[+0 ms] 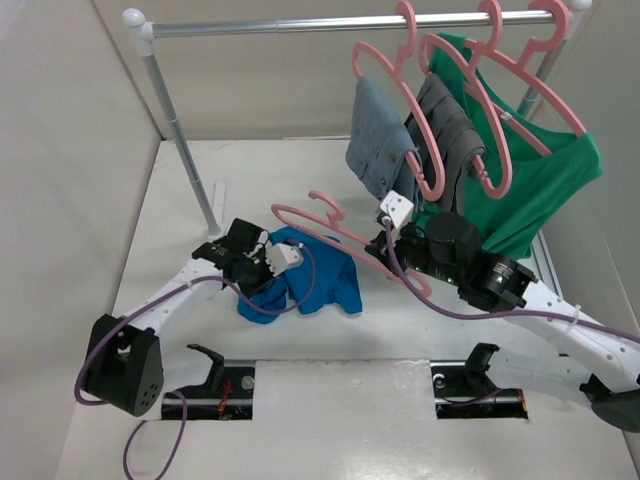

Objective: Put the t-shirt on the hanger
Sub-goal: Place tshirt on hanger

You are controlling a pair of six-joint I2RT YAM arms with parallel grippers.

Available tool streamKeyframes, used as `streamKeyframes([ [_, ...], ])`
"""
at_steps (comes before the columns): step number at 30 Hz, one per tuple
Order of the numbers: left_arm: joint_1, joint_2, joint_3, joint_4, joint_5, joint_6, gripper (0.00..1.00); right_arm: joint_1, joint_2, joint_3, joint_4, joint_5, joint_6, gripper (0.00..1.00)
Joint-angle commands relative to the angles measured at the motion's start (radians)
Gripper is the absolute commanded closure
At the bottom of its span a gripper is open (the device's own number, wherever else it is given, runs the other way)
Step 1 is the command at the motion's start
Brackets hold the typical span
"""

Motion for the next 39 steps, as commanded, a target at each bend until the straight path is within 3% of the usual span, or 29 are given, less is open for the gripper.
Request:
streamKeyframes([
  [1, 0.004, -0.056, 0.061, -0.014, 0.023, 0.036, 1.0, 0.005, -0.039, 0.003, 0.017, 0.032, 0.017, 1.0],
  [8, -0.033, -0.204, 0.249, 0.128, 0.053, 0.191, 1.0, -0.005, -0.082, -0.017, -0.009, 0.095, 0.035, 1.0],
  [15, -0.111, -0.271, 0.519, 0.053, 0.334, 0.346, 1.0, -0.015, -0.126, -0.017, -0.062, 0.172, 0.057, 1.0],
  [19, -0.148, -0.324, 0.449, -0.164, 0.412, 0.569, 1.0, -0.015, -0.15, -0.017, -0.083, 0.206, 0.078, 1.0],
  [22, -0.148, -0.367, 0.241, -0.232, 0.27, 0.6, 1.0, -0.015, -0.16, -0.017, -0.092, 0.206, 0.078, 1.0],
  [23, -0.148, -0.383, 0.178, -0.232, 0.163, 0.628, 1.0, -0.015, -0.16, -0.017, -0.102, 0.206, 0.078, 1.0],
  [25, -0.148, -0.447, 0.011, -0.166, 0.074, 0.628, 0.88, -0.015, -0.16, -0.017, -0.102, 0.206, 0.078, 1.0],
  [28, -0.148, -0.531, -0.114, -0.181, 0.003, 0.7, 0.33, -0.015, -0.16, -0.017, -0.112, 0.181, 0.078, 1.0],
  [30, -0.148, -0.616, -0.123, -0.212, 0.02, 0.7, 0.07, -0.015, -0.151, -0.008, -0.122, 0.181, 0.069, 1.0],
  [33, -0.148, -0.663, -0.1, -0.191, 0.049, 0.598, 0.05, -0.015, -0.142, -0.008, -0.122, 0.172, 0.06, 1.0],
  [35, -0.148, -0.622, -0.045, -0.128, 0.076, 0.494, 0.17, -0.015, -0.142, -0.017, -0.112, 0.154, 0.06, 1.0],
  [37, -0.148, -0.497, 0.001, -0.088, 0.102, 0.282, 0.26, -0.015, -0.13, -0.017, -0.098, 0.126, 0.06, 1.0],
  [39, -0.148, -0.345, 0.068, -0.115, 0.151, 0.204, 0.3, -0.015, -0.108, -0.006, -0.098, 0.102, 0.049, 1.0],
])
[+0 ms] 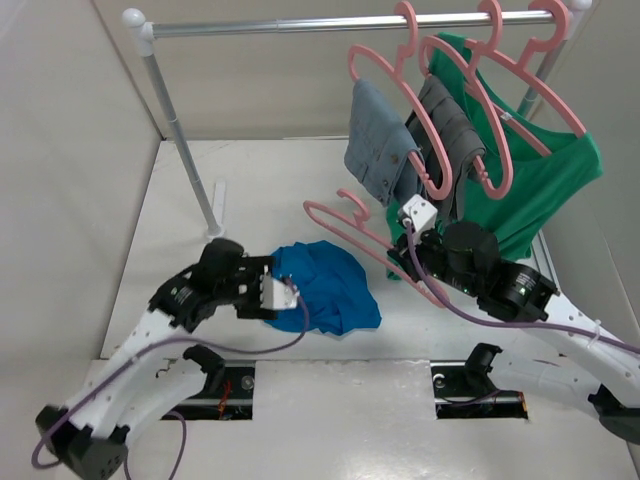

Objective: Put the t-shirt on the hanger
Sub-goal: Place tshirt on hanger

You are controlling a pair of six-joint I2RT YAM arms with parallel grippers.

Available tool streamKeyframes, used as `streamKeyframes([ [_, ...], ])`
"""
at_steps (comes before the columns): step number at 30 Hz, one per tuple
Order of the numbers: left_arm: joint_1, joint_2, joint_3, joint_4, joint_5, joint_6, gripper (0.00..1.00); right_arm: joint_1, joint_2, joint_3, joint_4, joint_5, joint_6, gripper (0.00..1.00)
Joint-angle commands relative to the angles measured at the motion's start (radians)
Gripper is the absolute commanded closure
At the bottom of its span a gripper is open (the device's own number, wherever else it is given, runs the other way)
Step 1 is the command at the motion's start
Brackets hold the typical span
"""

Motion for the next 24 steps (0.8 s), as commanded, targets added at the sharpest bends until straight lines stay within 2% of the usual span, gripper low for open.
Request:
streamKeyframes([
  [1, -0.002, 0.2, 0.097, 0.022, 0.109, -0.219, 0.3, -0.002, 0.012, 0.014, 0.034, -0.055, -0.009, 1.0],
  [3, -0.011, 0.257, 0.08, 0.064, 0.151, -0.297, 0.29, -0.002, 0.012, 0.023, 0.015, -0.055, -0.009, 1.0],
  [5, -0.049, 0.307, 0.041, 0.131, 0.053, -0.389, 0.31, -0.002, -0.015, 0.023, 0.005, -0.055, -0.009, 1.0],
  [8, -0.093, 0.318, -0.025, 0.216, 0.005, -0.404, 0.31, -0.002, -0.044, 0.014, -0.005, -0.045, 0.0, 1.0],
  [14, -0.176, 0.392, -0.07, 0.366, -0.146, -0.605, 0.29, -0.002, -0.063, -0.006, -0.005, -0.035, 0.02, 1.0],
  [17, -0.215, 0.412, -0.12, 0.455, -0.252, -0.654, 0.29, -0.002, -0.073, -0.006, -0.005, -0.026, 0.02, 1.0],
  [19, -0.215, 0.423, -0.13, 0.498, -0.318, -0.697, 0.34, -0.002, -0.074, -0.006, -0.005, -0.026, 0.02, 1.0],
  [21, -0.215, 0.423, -0.141, 0.524, -0.335, -0.72, 0.38, -0.002, -0.084, -0.015, -0.005, -0.026, 0.02, 1.0],
  [24, -0.224, 0.433, -0.154, 0.524, -0.334, -0.721, 0.38, -0.002, -0.084, -0.015, -0.005, -0.017, 0.02, 1.0],
])
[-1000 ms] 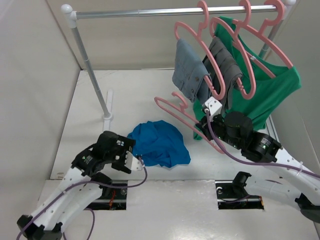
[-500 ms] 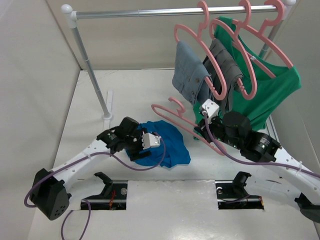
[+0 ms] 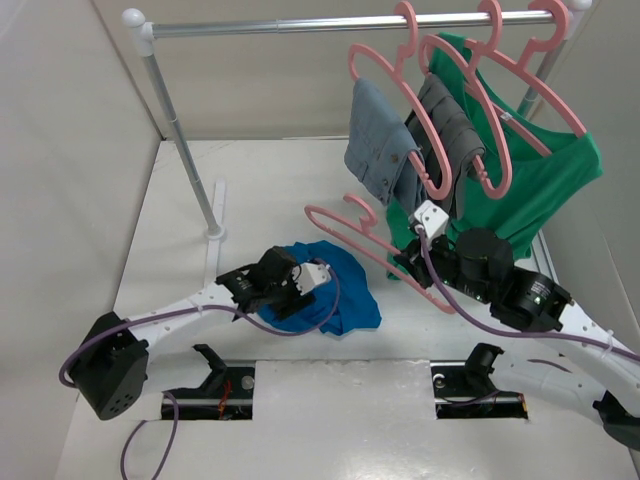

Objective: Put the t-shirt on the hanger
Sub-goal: Place tshirt on hanger

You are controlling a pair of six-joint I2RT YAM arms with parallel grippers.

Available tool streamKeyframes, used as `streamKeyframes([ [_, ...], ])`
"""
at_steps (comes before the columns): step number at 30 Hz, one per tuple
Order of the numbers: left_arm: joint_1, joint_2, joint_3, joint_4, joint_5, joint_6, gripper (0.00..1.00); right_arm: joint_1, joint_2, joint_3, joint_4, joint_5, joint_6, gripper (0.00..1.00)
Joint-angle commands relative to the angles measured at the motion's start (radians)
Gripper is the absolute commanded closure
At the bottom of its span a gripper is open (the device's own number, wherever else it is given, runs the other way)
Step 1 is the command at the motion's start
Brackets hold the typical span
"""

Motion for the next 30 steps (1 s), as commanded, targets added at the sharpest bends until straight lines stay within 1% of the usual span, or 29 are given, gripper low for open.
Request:
streamKeyframes([
  [1, -0.012, -0.008, -0.03, 0.08, -0.066, -0.057, 0.4, -0.002, -0.016, 0.0, 0.036, 0.018, 0.014, 1.0],
  [2, -0.012, 0.003, -0.03, 0.08, -0.1, -0.057, 0.48, -0.002, -0.016, 0.0, 0.045, 0.018, 0.014, 1.0],
  [3, -0.012, 0.003, -0.03, 0.091, -0.139, -0.057, 0.68, -0.002, -0.016, 0.0, 0.045, 0.018, 0.014, 1.0],
  [4, -0.012, 0.003, -0.03, 0.091, -0.14, -0.048, 0.69, -0.002, -0.016, 0.0, 0.045, 0.018, 0.014, 1.0],
  [5, -0.012, -0.006, -0.03, 0.091, -0.152, -0.048, 0.87, -0.002, -0.016, 0.0, 0.045, 0.018, 0.014, 1.0],
  [7, -0.012, -0.006, 0.002, 0.056, -0.17, -0.038, 0.98, -0.002, -0.007, 0.021, 0.036, 0.018, 0.014, 1.0],
  [8, -0.012, -0.017, 0.016, 0.039, -0.17, -0.038, 1.0, -0.002, -0.007, 0.034, 0.006, 0.009, 0.014, 1.0],
  [10, -0.012, -0.017, 0.043, -0.023, -0.17, -0.038, 1.0, -0.002, 0.002, 0.066, -0.033, -0.03, 0.005, 1.0],
  [11, -0.012, -0.017, 0.081, -0.045, -0.17, -0.028, 1.0, -0.002, 0.013, 0.11, -0.089, -0.051, 0.005, 1.0],
  [13, 0.031, -0.017, 0.129, -0.08, -0.154, -0.005, 1.0, -0.002, 0.013, 0.156, -0.157, -0.124, 0.014, 1.0],
  [14, 0.087, -0.008, 0.19, -0.112, -0.106, 0.023, 1.0, -0.002, 0.013, 0.196, -0.224, -0.166, 0.032, 1.0],
  [15, 0.088, 0.007, 0.226, -0.133, -0.106, 0.035, 1.0, -0.002, 0.013, 0.215, -0.257, -0.166, 0.045, 1.0],
  [16, 0.133, 0.027, 0.266, -0.157, -0.059, 0.046, 1.0, -0.002, 0.013, 0.233, -0.289, -0.182, 0.055, 1.0],
  [17, 0.149, 0.05, 0.304, -0.206, -0.042, 0.046, 1.0, -0.002, 0.013, 0.25, -0.319, -0.206, 0.066, 1.0],
  [18, 0.16, 0.099, 0.377, -0.231, -0.025, 0.057, 1.0, -0.002, 0.004, 0.281, -0.37, -0.218, 0.066, 1.0],
  [21, 0.169, 0.158, 0.477, -0.297, 0.047, 0.066, 1.0, -0.002, 0.004, 0.319, -0.413, -0.26, 0.089, 1.0],
  [23, 0.169, 0.196, 0.504, -0.321, 0.111, 0.084, 0.99, -0.002, 0.004, 0.328, -0.455, -0.249, 0.1, 1.0],
  [25, 0.169, 0.207, 0.514, -0.343, 0.126, 0.084, 0.96, -0.002, 0.004, 0.356, -0.478, -0.225, 0.114, 1.0],
  [26, 0.169, 0.207, 0.514, -0.343, 0.135, 0.096, 0.92, -0.002, -0.007, 0.356, -0.488, -0.225, 0.123, 1.0],
  [28, 0.169, 0.207, 0.458, -0.313, 0.11, 0.11, 0.89, -0.002, -0.007, 0.338, -0.489, -0.212, 0.123, 1.0],
  [30, 0.169, 0.217, 0.409, -0.273, 0.054, 0.126, 0.82, -0.002, -0.016, 0.31, -0.455, -0.222, 0.123, 1.0],
])
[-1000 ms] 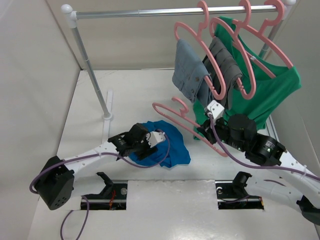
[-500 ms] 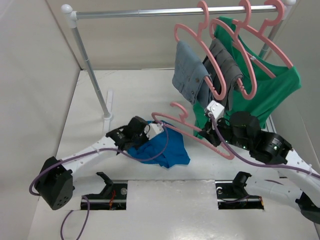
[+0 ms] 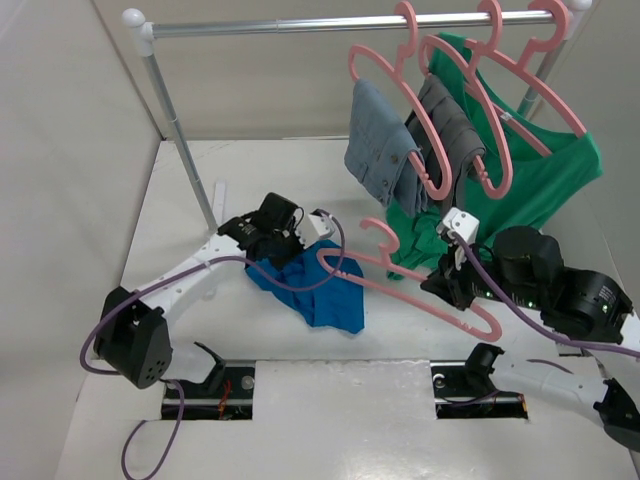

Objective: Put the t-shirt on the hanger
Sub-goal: Place tshirt on hanger

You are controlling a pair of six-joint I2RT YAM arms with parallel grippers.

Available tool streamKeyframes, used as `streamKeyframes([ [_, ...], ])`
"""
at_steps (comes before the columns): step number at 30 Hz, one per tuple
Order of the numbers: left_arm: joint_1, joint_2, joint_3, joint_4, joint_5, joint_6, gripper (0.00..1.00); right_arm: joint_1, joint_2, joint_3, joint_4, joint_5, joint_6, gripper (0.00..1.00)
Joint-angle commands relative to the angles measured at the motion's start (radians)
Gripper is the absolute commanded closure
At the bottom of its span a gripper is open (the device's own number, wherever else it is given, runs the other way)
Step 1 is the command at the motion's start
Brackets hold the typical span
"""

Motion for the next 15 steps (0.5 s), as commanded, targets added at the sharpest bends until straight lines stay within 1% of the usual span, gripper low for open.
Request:
streamKeyframes([
  [1, 0.002, 0.002, -0.069, 0.025, -0.036, 0.033, 0.82, 0.0, -0.014, -0.016, 0.04, -0.058, 0.035, 1.0],
  [2, 0.002, 0.012, -0.096, 0.025, -0.047, 0.033, 0.85, 0.0, -0.023, -0.042, 0.066, -0.071, 0.035, 1.0],
  [3, 0.026, 0.012, -0.097, 0.039, -0.047, 0.024, 0.87, 0.0, -0.023, -0.056, 0.078, -0.088, 0.035, 1.0],
  [4, 0.041, 0.012, -0.097, 0.039, -0.047, 0.01, 0.9, 0.0, -0.023, -0.07, 0.093, -0.138, 0.035, 1.0],
  [5, 0.058, 0.012, -0.097, 0.051, -0.037, -0.004, 0.96, 0.0, -0.045, -0.102, 0.109, -0.166, 0.035, 1.0],
  [7, 0.084, 0.012, -0.078, 0.061, -0.026, -0.016, 1.0, 0.0, -0.066, -0.136, 0.159, -0.222, 0.023, 1.0],
  [10, 0.097, 0.033, 0.003, 0.029, -0.026, -0.025, 1.0, 0.0, -0.088, -0.187, 0.237, -0.271, 0.011, 1.0],
  [11, 0.097, 0.033, 0.024, 0.015, 0.001, -0.025, 1.0, 0.0, -0.088, -0.197, 0.262, -0.282, 0.011, 1.0],
  [12, 0.097, 0.033, 0.061, -0.02, 0.017, -0.025, 1.0, 0.0, -0.088, -0.222, 0.286, -0.282, 0.011, 1.0],
  [13, 0.097, 0.033, 0.076, -0.037, 0.034, -0.025, 1.0, 0.0, -0.088, -0.239, 0.352, -0.273, 0.011, 1.0],
  [15, 0.097, 0.033, 0.098, -0.085, 0.078, -0.015, 1.0, 0.0, -0.088, -0.268, 0.412, -0.224, 0.011, 1.0],
])
